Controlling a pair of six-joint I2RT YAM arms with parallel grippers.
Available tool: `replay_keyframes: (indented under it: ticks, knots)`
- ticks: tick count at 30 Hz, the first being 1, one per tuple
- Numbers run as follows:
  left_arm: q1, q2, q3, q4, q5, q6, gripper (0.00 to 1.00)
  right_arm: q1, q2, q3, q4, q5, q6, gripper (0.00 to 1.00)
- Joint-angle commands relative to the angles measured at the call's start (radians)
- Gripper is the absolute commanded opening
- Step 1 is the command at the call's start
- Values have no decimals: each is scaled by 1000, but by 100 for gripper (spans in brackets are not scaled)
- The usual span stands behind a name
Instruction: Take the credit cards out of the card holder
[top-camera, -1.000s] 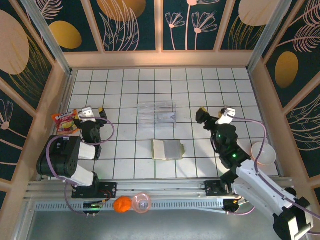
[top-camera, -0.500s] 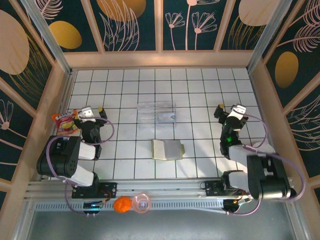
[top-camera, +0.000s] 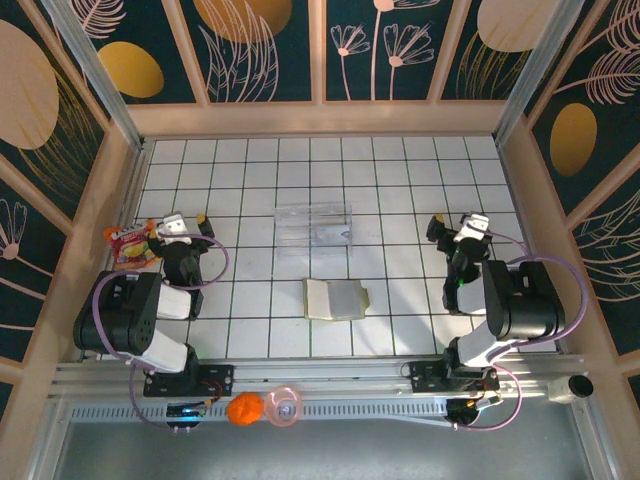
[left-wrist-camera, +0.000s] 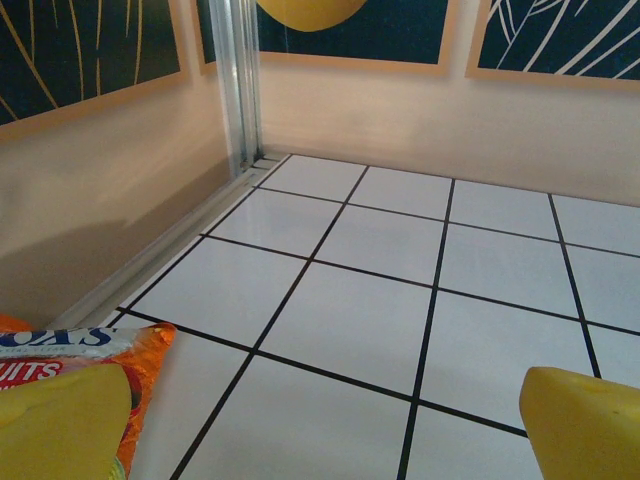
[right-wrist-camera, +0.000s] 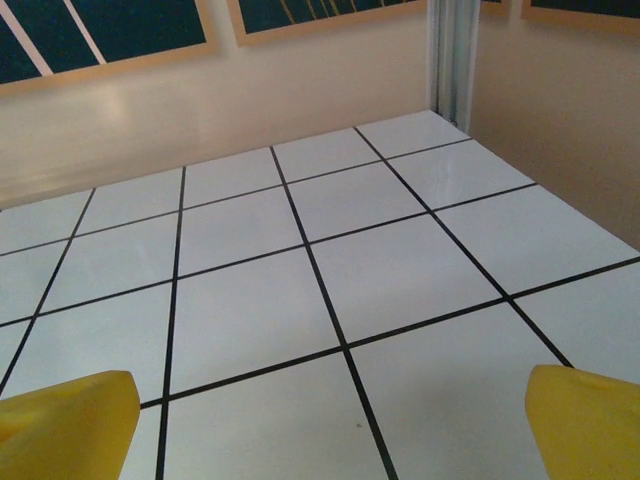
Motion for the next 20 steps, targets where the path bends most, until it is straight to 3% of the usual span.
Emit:
replay_keyframes:
  ticks: [1, 20]
  knots:
    - [6, -4, 14, 41, 4, -17, 99, 10, 14, -3, 108, 19, -10, 99]
    - [6, -1, 16, 40, 25, -9, 99, 11, 10, -2, 99, 16, -7, 99]
